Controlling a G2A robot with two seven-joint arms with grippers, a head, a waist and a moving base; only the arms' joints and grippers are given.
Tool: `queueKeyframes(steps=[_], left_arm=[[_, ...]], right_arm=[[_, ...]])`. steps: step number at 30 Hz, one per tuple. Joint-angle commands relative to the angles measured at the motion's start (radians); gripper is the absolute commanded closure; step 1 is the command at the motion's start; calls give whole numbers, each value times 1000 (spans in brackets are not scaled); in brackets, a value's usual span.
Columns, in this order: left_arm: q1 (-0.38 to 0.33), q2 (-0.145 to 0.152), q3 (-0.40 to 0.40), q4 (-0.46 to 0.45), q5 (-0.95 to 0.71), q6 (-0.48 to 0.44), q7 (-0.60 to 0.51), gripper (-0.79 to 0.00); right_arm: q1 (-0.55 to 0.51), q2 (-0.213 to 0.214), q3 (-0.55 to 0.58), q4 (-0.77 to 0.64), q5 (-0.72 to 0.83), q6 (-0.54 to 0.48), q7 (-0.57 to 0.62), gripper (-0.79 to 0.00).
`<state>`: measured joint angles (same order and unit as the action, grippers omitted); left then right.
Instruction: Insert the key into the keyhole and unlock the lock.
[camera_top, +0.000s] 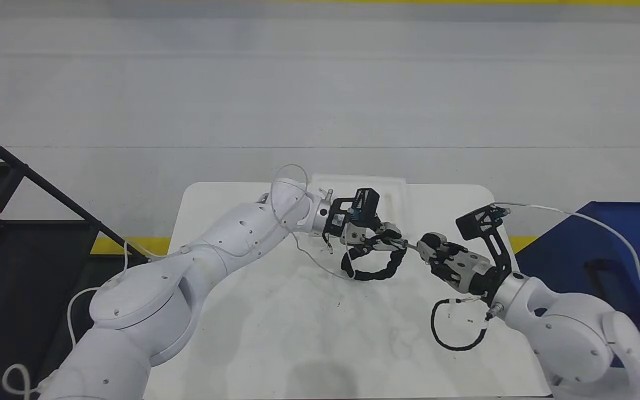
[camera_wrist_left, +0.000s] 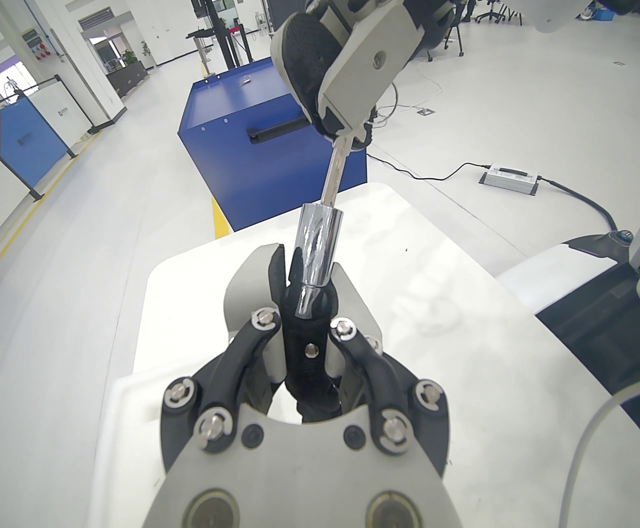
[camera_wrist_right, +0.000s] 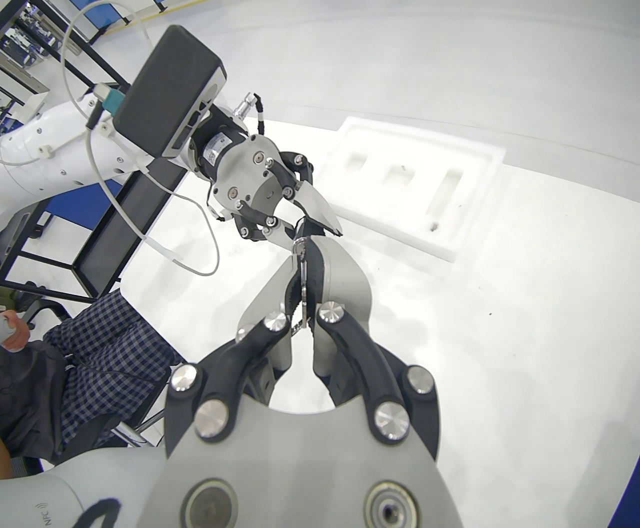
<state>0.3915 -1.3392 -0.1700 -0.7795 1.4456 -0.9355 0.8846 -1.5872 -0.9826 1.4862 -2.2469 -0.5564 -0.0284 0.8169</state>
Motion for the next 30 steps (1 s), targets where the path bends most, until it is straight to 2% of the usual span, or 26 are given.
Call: queueKeyframes(steps=[1,30], left_arm=[[0,0,0,-1,-2,-2,-2,0],[-2,-1,0,2,0,-9,-9,0]], right_arm=[[0,0,0,0,2,-1,0,0],[12,0,-4,7,5,3,9,0]])
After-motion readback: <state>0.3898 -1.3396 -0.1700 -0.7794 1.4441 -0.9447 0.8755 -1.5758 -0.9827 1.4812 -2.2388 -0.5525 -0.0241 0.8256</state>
